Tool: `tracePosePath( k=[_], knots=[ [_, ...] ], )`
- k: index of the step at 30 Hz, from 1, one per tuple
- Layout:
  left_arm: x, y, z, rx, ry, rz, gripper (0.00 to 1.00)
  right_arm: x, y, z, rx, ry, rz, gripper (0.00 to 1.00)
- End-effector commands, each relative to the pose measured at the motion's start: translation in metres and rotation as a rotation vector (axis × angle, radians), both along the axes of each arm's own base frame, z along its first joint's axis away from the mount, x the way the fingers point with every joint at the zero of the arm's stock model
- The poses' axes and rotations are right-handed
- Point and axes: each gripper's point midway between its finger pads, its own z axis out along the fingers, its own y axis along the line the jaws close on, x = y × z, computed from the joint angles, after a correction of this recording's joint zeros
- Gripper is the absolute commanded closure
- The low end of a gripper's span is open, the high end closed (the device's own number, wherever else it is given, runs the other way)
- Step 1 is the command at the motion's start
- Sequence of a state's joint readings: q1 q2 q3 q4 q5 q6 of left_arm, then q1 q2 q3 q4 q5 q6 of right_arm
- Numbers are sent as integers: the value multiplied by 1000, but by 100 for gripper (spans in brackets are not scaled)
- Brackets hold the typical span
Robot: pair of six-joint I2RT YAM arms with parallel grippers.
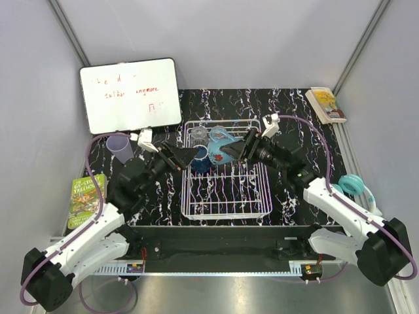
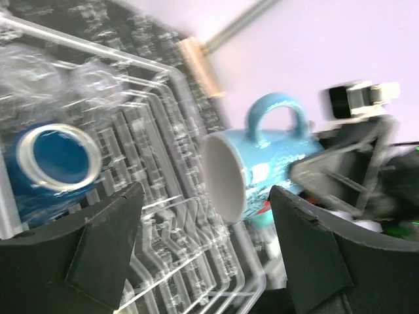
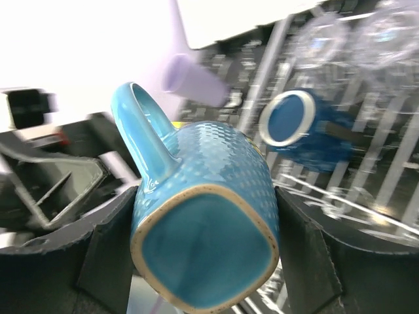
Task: Unload the cups from the dish rack
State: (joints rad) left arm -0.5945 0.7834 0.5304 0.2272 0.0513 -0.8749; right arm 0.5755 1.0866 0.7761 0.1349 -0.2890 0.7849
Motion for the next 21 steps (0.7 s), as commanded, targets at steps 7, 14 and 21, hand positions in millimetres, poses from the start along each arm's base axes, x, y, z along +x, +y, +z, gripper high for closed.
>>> tracePosePath(
  k=[7,14,21],
  knots=[
    [-28,-24,69,-309,-191,-208,21,-27,15,85,373,-192,158,100],
    [-32,-43,75,-307,-194,-271,24,-27,19,86,393,-188,186,100],
    [-40,-64,74,-316,-190,-332,33,-26,24,79,403,-157,211,100]
  ],
)
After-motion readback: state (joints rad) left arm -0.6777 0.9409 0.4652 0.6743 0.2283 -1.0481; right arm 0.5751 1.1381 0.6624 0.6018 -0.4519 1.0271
